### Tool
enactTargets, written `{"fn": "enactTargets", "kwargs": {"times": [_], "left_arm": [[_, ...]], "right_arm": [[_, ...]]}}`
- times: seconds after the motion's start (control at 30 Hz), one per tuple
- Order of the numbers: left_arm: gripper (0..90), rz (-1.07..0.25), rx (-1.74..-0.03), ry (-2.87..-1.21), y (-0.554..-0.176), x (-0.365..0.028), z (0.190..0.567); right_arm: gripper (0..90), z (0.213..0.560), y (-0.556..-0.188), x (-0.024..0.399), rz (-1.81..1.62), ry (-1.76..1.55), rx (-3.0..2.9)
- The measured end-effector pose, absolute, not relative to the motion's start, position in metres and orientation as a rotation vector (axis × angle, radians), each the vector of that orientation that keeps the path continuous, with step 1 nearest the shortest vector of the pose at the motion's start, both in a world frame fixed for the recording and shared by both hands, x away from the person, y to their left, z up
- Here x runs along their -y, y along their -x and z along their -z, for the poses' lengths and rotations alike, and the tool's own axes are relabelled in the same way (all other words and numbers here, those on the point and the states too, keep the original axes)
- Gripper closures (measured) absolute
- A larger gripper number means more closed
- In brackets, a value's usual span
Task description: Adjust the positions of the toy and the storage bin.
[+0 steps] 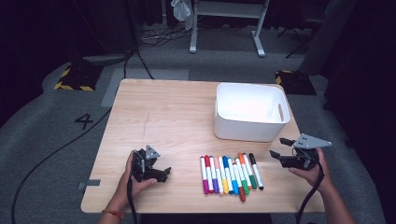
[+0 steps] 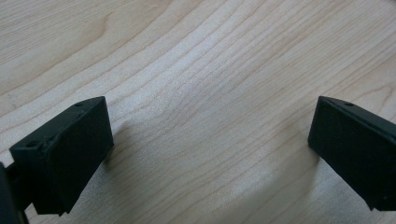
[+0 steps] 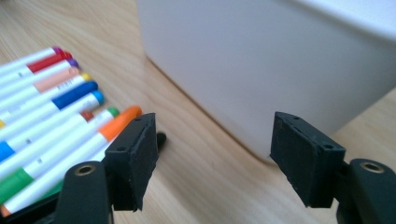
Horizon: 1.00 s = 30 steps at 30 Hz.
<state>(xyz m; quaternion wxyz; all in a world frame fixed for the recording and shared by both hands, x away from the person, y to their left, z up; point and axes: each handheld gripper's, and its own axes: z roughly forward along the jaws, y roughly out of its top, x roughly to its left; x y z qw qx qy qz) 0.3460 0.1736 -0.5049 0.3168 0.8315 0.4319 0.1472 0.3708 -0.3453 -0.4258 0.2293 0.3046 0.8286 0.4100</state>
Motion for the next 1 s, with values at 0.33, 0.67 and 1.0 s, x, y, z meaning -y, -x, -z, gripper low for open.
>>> {"fn": "enactTargets", "kwargs": {"times": [0.33,0.67,1.0], "left_arm": [[0.0,-0.388,-1.133,-2.192,-0.346,-0.174,0.505],[0.0,-0.388,-1.133,-2.192,-0.346,-0.174,0.505],[0.0,-0.388,-1.133,-2.193,-0.346,-0.174,0.505]], "right_arm": [[38.6,0.382,-0.376,0.33,-1.169,-0.685,-2.291],[41.9,0.348,-0.392,0.301,-1.152,-0.576,-2.274],[42.1,0.349,-0.419,0.284,-1.148,-0.584,-2.357]]}}
